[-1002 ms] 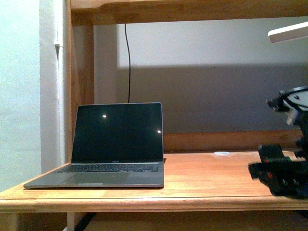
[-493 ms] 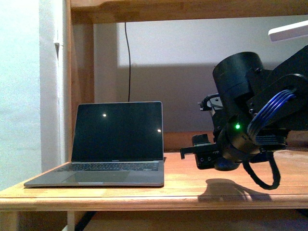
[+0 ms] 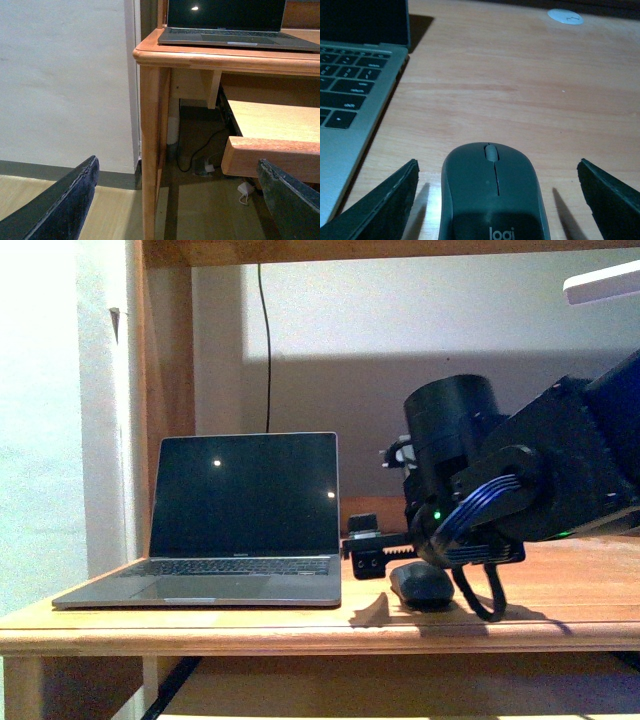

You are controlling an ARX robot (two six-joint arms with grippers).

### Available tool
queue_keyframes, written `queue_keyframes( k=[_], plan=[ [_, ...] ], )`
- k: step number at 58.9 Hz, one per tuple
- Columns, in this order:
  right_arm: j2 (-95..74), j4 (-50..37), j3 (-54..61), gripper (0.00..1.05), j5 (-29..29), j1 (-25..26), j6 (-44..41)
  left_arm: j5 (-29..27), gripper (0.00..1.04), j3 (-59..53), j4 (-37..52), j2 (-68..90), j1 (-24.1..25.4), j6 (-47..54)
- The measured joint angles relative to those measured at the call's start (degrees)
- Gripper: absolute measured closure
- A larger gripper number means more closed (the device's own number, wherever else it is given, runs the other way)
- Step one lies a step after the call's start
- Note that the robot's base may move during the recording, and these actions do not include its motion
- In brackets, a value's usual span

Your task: Place mouse

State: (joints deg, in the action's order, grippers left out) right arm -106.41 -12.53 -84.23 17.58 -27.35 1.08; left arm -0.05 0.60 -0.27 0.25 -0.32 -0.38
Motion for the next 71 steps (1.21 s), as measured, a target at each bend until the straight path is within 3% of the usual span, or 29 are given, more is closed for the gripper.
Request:
queue_keyframes(
  k=[6, 14, 41, 51, 71],
  plan=[
    [9.8, -4.9, 9.9, 0.07, -10.3, 3.0, -1.3, 0.0, 0.08, 0.0, 0.0, 0.0, 0.0, 0.0],
    [24.9, -9.4, 28.5, 0.07, -29.2, 9.6, -3.2, 0.0, 0.08, 0.0, 0.0, 0.0, 0.0, 0.0],
    [51.7, -13.4, 66.5, 0.07, -65.1, 27.9, -6.8, 0.0, 0.08, 0.0, 0.0, 0.0, 0.0, 0.0],
    [51.0, -13.6, 72.6, 0.07, -63.3, 26.8, -10.5, 0.0, 0.08, 0.0, 0.0, 0.0, 0.0, 0.0],
    [37.0, -30.7, 74.9, 0.07, -50.3, 13.8, -10.1, 0.0, 0.08, 0.0, 0.0, 0.0, 0.0, 0.0]
  ],
)
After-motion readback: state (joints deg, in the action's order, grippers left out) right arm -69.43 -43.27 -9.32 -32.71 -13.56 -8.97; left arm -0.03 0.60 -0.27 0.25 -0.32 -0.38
